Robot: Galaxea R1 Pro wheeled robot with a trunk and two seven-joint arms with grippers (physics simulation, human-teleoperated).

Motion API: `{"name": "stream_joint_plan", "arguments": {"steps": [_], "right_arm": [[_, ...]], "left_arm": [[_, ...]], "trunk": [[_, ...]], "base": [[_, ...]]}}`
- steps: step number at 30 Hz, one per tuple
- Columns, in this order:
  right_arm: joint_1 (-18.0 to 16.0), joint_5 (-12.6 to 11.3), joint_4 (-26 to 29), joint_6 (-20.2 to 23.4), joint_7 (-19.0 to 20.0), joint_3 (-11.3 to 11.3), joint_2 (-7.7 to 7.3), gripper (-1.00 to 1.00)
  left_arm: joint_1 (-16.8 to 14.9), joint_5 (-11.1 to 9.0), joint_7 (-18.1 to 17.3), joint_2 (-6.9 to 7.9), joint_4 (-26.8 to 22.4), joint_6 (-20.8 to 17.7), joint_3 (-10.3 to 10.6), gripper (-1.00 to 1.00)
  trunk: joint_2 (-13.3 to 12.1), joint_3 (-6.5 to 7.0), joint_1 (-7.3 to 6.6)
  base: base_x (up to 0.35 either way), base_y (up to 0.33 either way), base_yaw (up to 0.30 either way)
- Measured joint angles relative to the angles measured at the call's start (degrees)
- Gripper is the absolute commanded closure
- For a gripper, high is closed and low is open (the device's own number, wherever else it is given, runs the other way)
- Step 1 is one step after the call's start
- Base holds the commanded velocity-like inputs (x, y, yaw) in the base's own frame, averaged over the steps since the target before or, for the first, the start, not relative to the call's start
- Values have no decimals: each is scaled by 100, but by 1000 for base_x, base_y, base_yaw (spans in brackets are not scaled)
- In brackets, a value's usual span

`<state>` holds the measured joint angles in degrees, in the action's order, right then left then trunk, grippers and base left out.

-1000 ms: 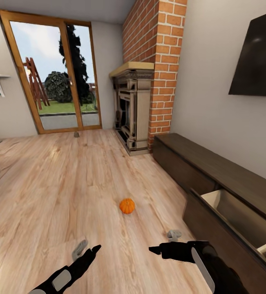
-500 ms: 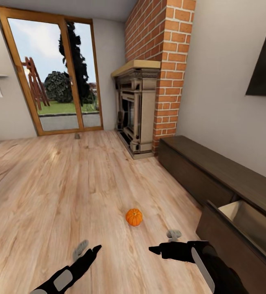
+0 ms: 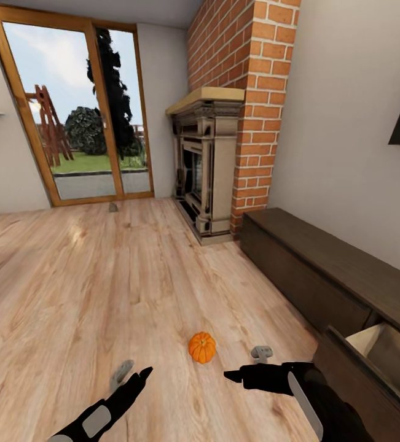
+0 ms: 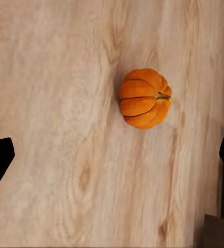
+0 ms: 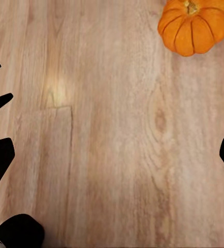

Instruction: Place each of the two pumpkins and all three candles from the living room inside a cabinet in the living room (use any cabinet), then make sure every cabinet is closed, and position the cauldron so it is next to a table in the living room.

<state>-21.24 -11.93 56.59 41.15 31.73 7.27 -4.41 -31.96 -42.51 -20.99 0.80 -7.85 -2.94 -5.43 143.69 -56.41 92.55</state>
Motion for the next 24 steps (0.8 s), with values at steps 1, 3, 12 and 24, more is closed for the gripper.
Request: {"name": "stream_joint_plan", "arguments": {"steps": [1, 3, 12, 24], "right_arm": [[0, 1, -6, 4, -1, -2, -1, -100], [-4, 3, -54, 11, -1, -5, -5, -100], [-42, -9, -662, 15, -1, -14, -9, -100], [-44, -8, -703, 8, 2, 7, -2, -100]], "left_arm": [[0, 0, 0, 0, 0, 0, 0, -100], [0, 0, 0, 0, 0, 0, 0, -100], [0, 0, -1, 1, 0, 0, 0, -100], [-1, -2, 0, 9, 0, 0, 7, -100]], "trunk": [[0, 0, 0], [0, 0, 0], [0, 0, 0], [0, 0, 3]], "base": [[331, -123, 0], [331, -123, 0], [322, -103, 0], [105, 76, 0]]}}
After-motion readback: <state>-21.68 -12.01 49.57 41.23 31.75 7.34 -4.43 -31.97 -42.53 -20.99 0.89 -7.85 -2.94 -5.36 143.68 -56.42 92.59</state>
